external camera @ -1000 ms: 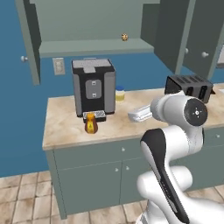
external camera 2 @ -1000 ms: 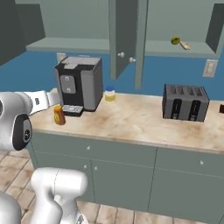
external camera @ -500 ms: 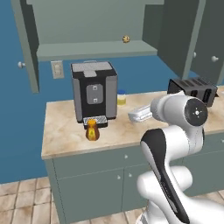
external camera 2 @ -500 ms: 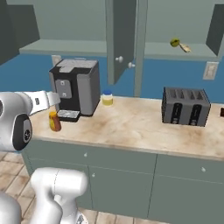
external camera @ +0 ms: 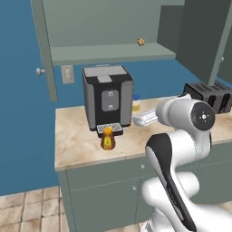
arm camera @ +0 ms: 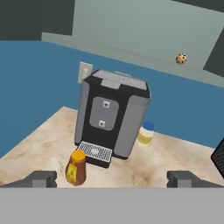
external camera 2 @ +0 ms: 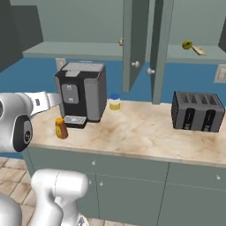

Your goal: Pick the bar and honey bottle from the counter and place them in the cabinets closest to them.

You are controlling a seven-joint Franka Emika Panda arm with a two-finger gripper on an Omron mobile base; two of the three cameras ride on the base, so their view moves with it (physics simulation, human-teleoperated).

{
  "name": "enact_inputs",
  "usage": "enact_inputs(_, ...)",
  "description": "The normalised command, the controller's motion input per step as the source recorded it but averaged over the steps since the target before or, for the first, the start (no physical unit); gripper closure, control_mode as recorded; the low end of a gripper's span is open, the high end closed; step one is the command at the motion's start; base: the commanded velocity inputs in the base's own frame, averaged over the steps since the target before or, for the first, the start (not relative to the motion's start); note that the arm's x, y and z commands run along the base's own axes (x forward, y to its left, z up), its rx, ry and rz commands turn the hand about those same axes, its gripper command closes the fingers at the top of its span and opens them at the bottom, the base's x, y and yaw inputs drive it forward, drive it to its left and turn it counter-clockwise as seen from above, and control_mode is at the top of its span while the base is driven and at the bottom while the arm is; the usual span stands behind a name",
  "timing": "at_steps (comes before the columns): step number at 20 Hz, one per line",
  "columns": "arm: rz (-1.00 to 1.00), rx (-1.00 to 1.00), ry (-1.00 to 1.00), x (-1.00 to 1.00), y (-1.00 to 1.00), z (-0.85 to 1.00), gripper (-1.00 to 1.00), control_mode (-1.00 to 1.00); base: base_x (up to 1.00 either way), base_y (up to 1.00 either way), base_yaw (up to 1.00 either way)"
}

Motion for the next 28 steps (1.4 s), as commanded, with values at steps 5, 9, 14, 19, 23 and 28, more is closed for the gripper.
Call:
enact_inputs(5,0.00,0.00,0.00,0.00,0.00,0.00,-1.00,1.00,0.32,0.28,0.00)
enact_inputs(9,0.00,0.00,0.00,0.00,0.00,0.00,-1.00,1.00,0.10,0.05,0.00)
enact_inputs(14,0.00,0.00,0.01,0.07,0.00,0.00,-1.00,-1.00,0.00,0.00,0.00)
enact_inputs(19,0.03,0.05,0.09,0.15,-0.01,0.00,-1.00,-1.00,0.00,0.00,0.00)
enact_inputs(23,0.08,0.04,0.11,0.03,-0.05,-0.10,-1.00,-1.00,0.00,0.00,0.00)
enact_inputs(28,0.10,0.01,0.14,0.00,-0.02,-0.21,-1.00,-1.00,0.00,0.00,0.00)
